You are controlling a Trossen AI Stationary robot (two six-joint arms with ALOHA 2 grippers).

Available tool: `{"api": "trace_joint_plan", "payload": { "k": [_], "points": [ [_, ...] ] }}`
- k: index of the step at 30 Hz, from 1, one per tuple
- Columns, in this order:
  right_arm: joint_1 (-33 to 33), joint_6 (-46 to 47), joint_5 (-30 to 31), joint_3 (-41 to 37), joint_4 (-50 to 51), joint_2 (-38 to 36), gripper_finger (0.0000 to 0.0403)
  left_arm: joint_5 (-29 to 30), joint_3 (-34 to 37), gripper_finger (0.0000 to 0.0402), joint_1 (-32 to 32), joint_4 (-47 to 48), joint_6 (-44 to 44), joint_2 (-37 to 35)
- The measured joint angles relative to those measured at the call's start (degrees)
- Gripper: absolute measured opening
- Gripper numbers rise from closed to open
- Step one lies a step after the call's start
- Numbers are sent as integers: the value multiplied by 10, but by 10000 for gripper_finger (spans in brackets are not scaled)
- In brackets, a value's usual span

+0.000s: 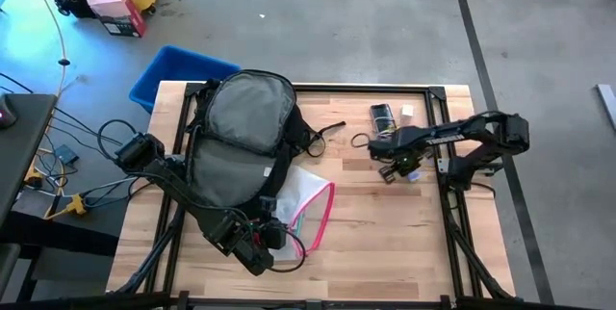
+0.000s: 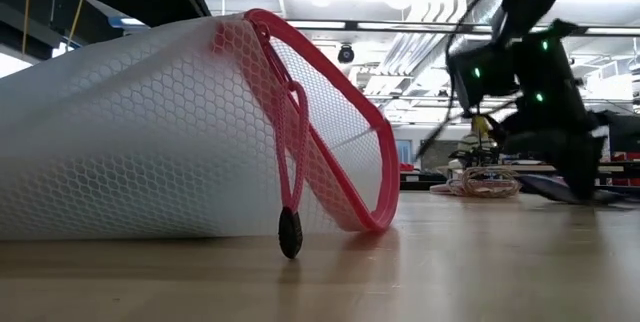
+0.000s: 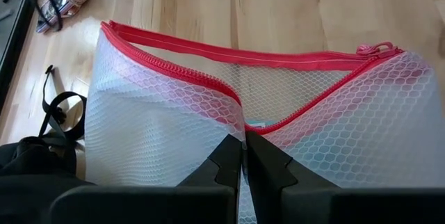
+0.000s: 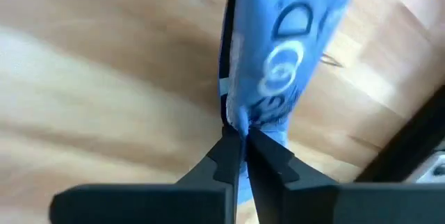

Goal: Unpack backpack
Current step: Put the purple chocolate bar into the pink zip bag

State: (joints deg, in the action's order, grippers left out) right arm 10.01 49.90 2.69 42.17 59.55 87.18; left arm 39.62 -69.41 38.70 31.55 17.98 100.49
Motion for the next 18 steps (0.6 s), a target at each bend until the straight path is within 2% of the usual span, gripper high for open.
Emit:
{"api": "trace_joint_plan", "payload": {
  "k": [11, 15, 18],
  "points": [
    [-128, 47, 13, 95, -10, -1, 0, 0, 0, 0, 0, -1, 6, 0],
    [-191, 75, -1, 124, -61, -1, 0, 0, 0, 0, 0, -1, 10, 0],
    [-252, 105, -28, 146, -145, -2, 0, 0, 0, 0, 0, -2, 10, 0]
  ]
}}
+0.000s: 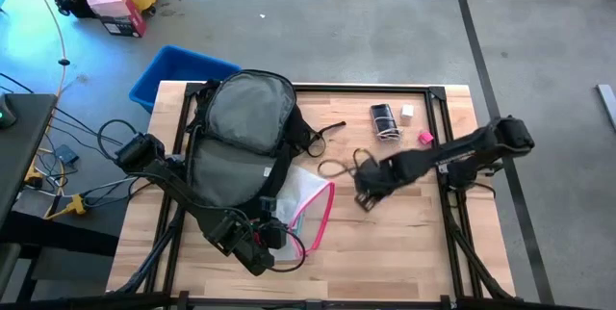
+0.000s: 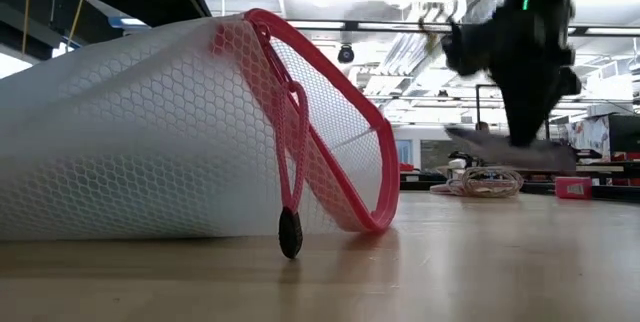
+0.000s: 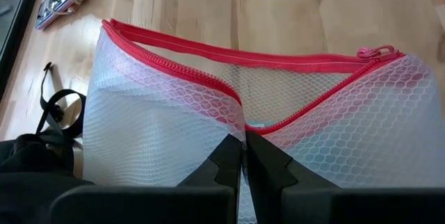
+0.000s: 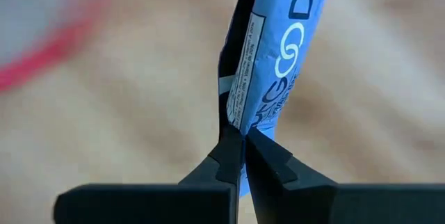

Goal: Unpack backpack
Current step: Put the purple chocolate bar into the pink zip bag

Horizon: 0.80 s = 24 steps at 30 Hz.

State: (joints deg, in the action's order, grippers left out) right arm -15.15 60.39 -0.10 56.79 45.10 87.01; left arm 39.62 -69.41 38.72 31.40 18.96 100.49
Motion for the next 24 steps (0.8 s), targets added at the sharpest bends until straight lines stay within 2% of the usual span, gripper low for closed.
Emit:
{"api": "trace_joint_plan", "payload": {
  "k": [3, 8, 12, 18, 22, 24],
  "points": [
    [-49, 16, 7, 19, -121, 5, 0, 6, 0, 0, 0, -7, 0, 0],
    [-63, 41, 92, 38, -284, 55, 0, 46, 0, 0, 0, -38, -11, 0],
    [-33, 51, 70, 51, -400, 126, 0, 92, 0, 0, 0, -58, -11, 0],
    [-3, 69, -15, 72, -533, 232, 0, 124, 0, 0, -1, -61, -2, 0],
    [5, 64, -19, 92, -590, 274, 0, 124, 0, 0, -1, -61, -4, 0],
    [10, 54, -2, 103, -592, 286, 0, 122, 0, 0, 0, -59, -6, 0]
  ]
}}
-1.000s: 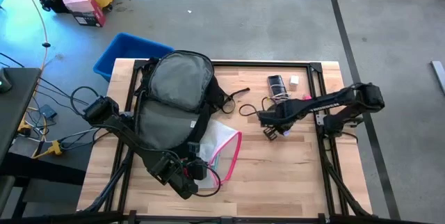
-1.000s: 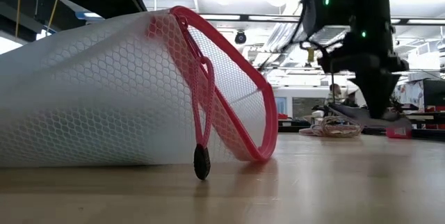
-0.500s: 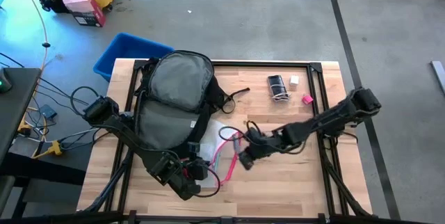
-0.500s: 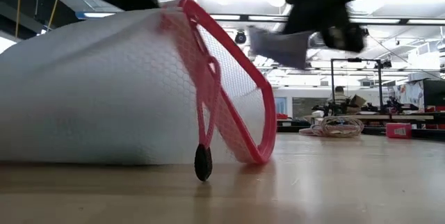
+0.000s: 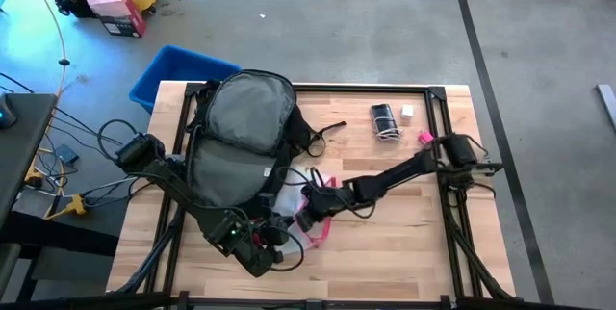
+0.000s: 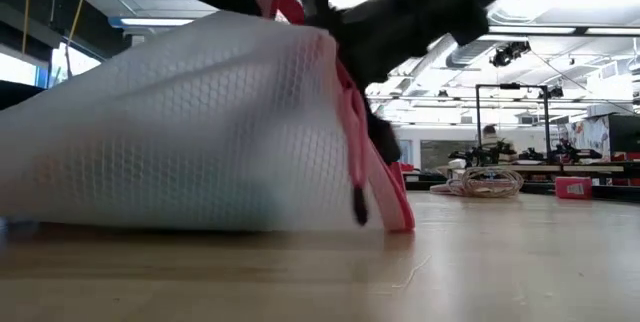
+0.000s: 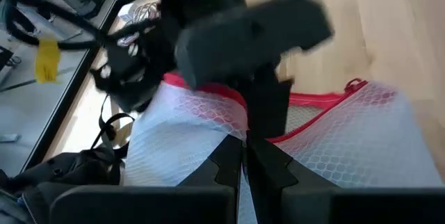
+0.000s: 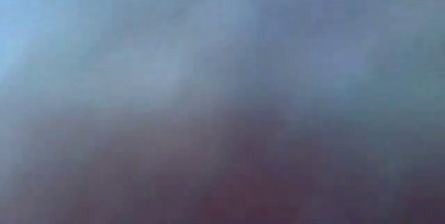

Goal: Unpack backpack
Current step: Put the purple chocolate bar into the pink zip bag

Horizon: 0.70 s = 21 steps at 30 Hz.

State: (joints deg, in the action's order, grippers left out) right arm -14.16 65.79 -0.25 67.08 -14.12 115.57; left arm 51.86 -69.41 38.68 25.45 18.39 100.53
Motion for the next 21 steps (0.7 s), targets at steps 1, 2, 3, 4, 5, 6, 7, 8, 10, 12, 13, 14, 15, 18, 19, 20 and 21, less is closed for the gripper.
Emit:
{"api": "trace_joint_plan", "payload": {
  "k": [1, 2, 3, 4, 5, 6, 7, 8, 10, 12, 13, 14, 15, 18, 19, 20, 21],
  "points": [
    [2, -3, 11, 4, 1, 1, 0, -3, 0, 0, 0, 0, 0, 0],
    [5, -8, 19, 7, 1, 1, 0, -6, 0, 0, 0, 0, 0, 0],
    [7, -17, 26, 9, -1, 0, 0, -10, 0, 0, 0, 0, 0, 0],
    [7, -28, 30, 12, 0, 0, 3, -13, 0, 0, 0, 0, 0, 0],
    [8, -38, 30, 13, 2, -1, 8, -16, 0, 0, 0, 0, 0, 0],
    [9, -47, 28, 16, 4, -2, 15, -17, 0, 0, 0, 0, 0, 0],
    [10, -57, 15, 21, 3, -3, 25, -18, 0, 0, 0, 0, 0, 0],
    [11, -69, -1, 26, 4, -3, 37, -18, 0, 0, 0, 0, 0, 0],
    [10, -91, -23, 36, 22, -4, 65, -20, 0, 0, 0, 1, 0, 0],
    [10, -115, -41, 48, 55, -4, 95, -21, 0, 0, 1, 3, 0, 0],
    [10, -127, -50, 54, 72, -4, 111, -21, 0, 0, 1, 3, 0, 0],
    [10, -137, -59, 59, 87, -4, 127, -23, 0, 0, 1, 3, 0, 0],
    [9, -146, -67, 64, 101, -4, 142, -24, 0, 0, 2, 3, 1, 0],
    [7, -152, -100, 78, 144, -4, 186, -33, 0, 0, 2, 2, 1, 0],
    [7, -153, -112, 83, 162, -6, 197, -33, 0, 0, 2, 3, 1, 0],
    [8, -156, -122, 89, 182, -7, 208, -32, 0, 0, 2, 3, 1, 0],
    [7, -162, -126, 95, 200, -10, 218, -31, 0, 0, 2, 3, 2, 0]
  ]
}}
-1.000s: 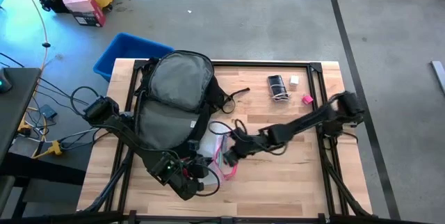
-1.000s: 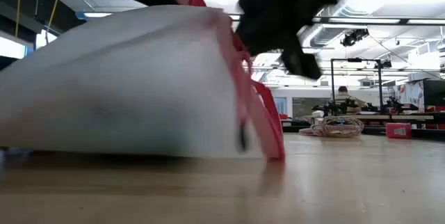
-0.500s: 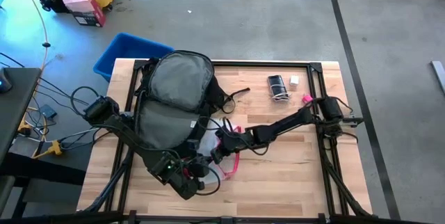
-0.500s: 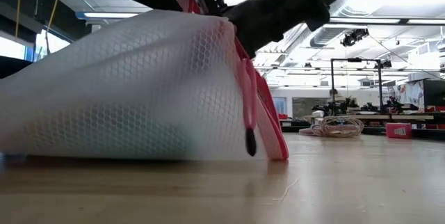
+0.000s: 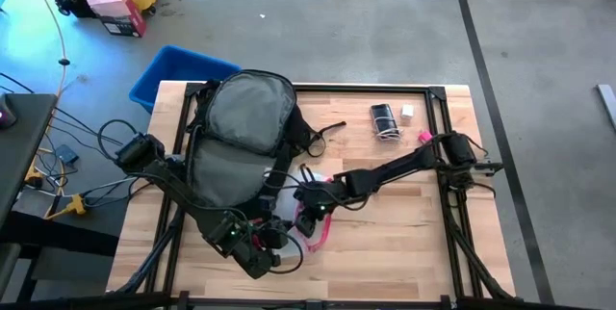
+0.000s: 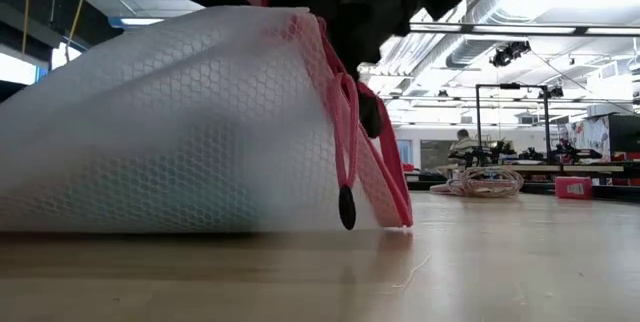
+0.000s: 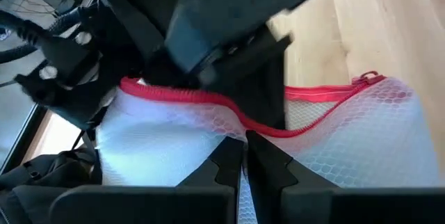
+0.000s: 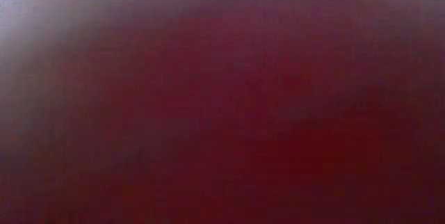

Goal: Unpack backpack
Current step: Put the purple chocolate bar into the pink zip bag, then put the pink charger adapter into the pink zip bag

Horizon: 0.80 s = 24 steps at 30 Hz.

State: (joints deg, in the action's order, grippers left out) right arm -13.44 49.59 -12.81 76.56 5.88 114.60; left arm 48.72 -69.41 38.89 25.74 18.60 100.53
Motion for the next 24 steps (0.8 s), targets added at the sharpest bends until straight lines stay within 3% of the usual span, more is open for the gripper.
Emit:
{"api": "trace_joint_plan", "payload": {
  "k": [8, 11, 16, 20, 21, 24],
  "points": [
    [-33, -22, 9, 18, 197, -78, 243, 4, 0, 0, 2, 20, 19, 0],
    [-66, -20, 43, 15, 282, -118, 243, 6, 0, 0, 1, 27, 23, 0],
    [-116, 50, 154, 15, 521, -172, 243, 7, 0, 0, 1, 29, 24, 0],
    [-88, 184, 280, 14, 820, -187, 243, 7, 0, 0, 1, 29, 24, 0],
    [-70, 200, 296, 12, 853, -188, 243, 7, 0, 0, 1, 29, 25, 0],
    [19, 89, 309, -45, 747, -231, 243, 7, 0, 0, 1, 29, 24, 0]
  ]
}}
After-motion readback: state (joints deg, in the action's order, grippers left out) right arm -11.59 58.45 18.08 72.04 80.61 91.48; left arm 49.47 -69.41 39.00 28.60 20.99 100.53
